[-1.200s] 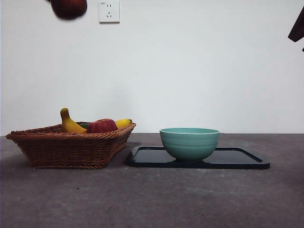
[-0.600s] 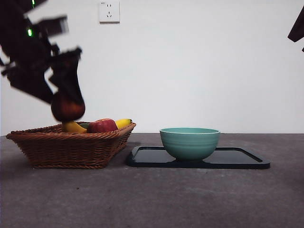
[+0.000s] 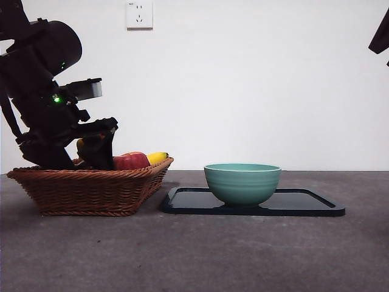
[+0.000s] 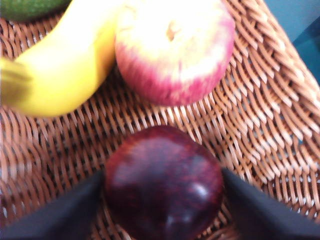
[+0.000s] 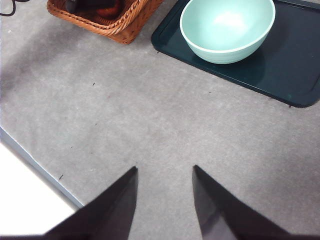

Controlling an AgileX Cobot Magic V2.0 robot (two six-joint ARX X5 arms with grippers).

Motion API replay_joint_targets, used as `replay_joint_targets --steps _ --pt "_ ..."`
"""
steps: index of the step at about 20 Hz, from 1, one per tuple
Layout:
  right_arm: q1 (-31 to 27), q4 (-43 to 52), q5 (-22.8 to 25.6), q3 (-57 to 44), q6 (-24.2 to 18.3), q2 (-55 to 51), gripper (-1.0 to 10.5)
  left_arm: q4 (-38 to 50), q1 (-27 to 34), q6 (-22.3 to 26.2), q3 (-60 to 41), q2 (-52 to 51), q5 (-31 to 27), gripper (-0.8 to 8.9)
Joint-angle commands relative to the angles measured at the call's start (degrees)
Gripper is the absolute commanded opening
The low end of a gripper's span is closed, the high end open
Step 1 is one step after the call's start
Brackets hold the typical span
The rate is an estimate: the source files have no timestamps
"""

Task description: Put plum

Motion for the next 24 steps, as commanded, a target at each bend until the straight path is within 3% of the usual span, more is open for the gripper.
replay_joint_targets --steps 1,6,7,11,16,22,24 --pt "0.4 0.3 0.0 0.3 0.2 0.2 1.8 0.2 -0.2 0.6 0.7 0.5 0.0 4.46" --pt "0.4 0.3 0.0 0.3 0.2 0.2 1.8 -2.3 -0.4 -1.4 1.9 -10.1 0.0 4.38" --pt "0.4 0.3 0.0 0.3 0.2 0.3 1.8 -2.7 -0.7 -4.3 1.8 -13.0 0.5 4.37" --pt "0.4 0.4 0.0 0.3 0.2 0.3 1.8 -7.3 -2.4 -9.0 1.9 -27.8 15.0 4.36" --pt "0.4 0.4 0.0 0.3 0.6 0.3 1.8 -22.9 -4.4 -8.6 1.8 -37.5 26.9 4.31" --pt "0.4 0.4 -0.1 0.3 1.7 0.3 1.8 -37.1 -5.9 -0.3 1.8 -39.2 27.1 4.27" --pt "0.4 0.4 -0.1 0.3 1.9 0.3 1.8 -38.3 -5.9 0.1 1.8 -39.2 27.1 4.27"
